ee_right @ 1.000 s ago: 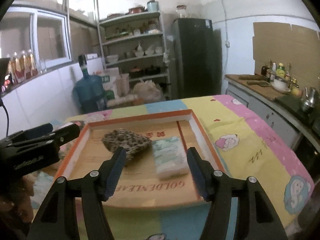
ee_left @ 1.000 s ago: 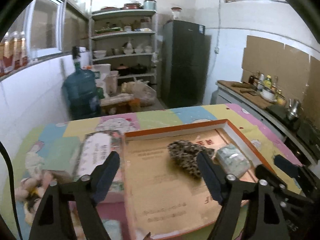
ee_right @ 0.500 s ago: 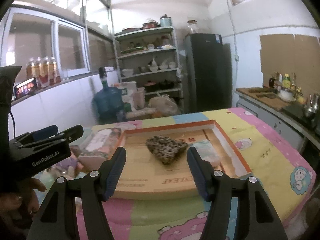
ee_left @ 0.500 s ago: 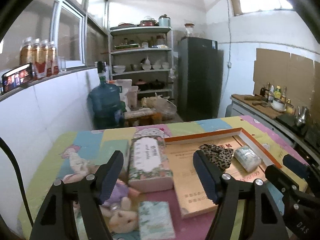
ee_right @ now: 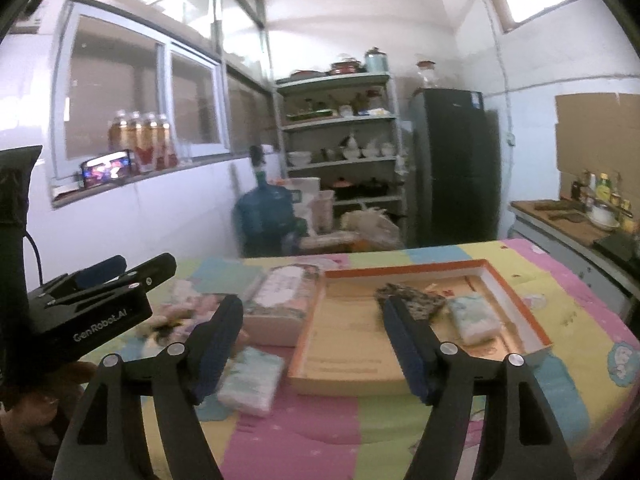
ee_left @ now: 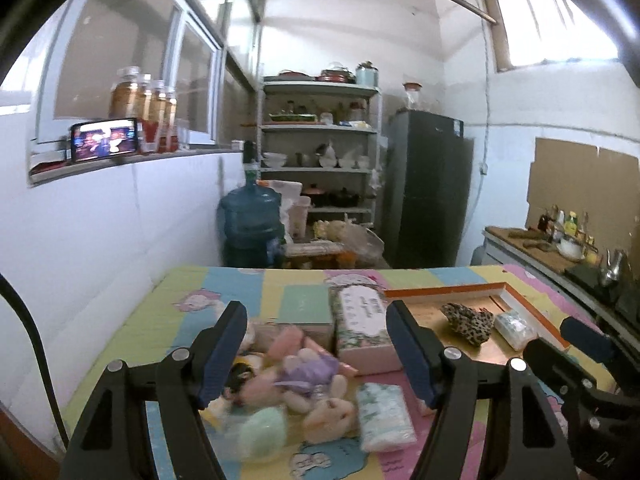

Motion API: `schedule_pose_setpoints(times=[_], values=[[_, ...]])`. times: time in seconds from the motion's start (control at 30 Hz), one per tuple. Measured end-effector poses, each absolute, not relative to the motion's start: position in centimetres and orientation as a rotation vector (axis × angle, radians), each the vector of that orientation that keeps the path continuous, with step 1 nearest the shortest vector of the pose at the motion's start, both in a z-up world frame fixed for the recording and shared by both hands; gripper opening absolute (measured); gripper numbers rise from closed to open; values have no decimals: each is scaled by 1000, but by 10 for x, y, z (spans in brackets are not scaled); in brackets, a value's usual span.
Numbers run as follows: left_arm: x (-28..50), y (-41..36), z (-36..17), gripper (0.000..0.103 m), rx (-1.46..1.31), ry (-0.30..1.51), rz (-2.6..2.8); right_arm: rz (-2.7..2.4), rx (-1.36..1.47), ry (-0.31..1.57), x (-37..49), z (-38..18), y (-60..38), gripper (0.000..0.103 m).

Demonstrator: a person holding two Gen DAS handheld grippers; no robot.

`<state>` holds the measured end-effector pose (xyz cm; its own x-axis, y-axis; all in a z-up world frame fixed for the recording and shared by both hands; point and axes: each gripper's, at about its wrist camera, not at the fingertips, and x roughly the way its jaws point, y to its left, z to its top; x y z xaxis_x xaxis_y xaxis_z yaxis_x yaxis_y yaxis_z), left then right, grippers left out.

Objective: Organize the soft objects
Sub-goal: 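Move both tools back toward the pile of soft items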

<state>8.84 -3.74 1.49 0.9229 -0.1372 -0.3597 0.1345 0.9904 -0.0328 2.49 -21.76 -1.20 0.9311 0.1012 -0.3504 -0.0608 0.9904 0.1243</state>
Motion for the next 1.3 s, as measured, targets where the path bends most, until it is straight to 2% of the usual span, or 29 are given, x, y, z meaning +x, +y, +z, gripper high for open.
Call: schedule_pose_setpoints(times=[0.57,1.3], values=[[60,48,-10,73,-87,349,-21,184,74,383,22,-22,-162,74],[60,71,-35,73,-94,390,12,210,85,476,38,-57,-161,74]])
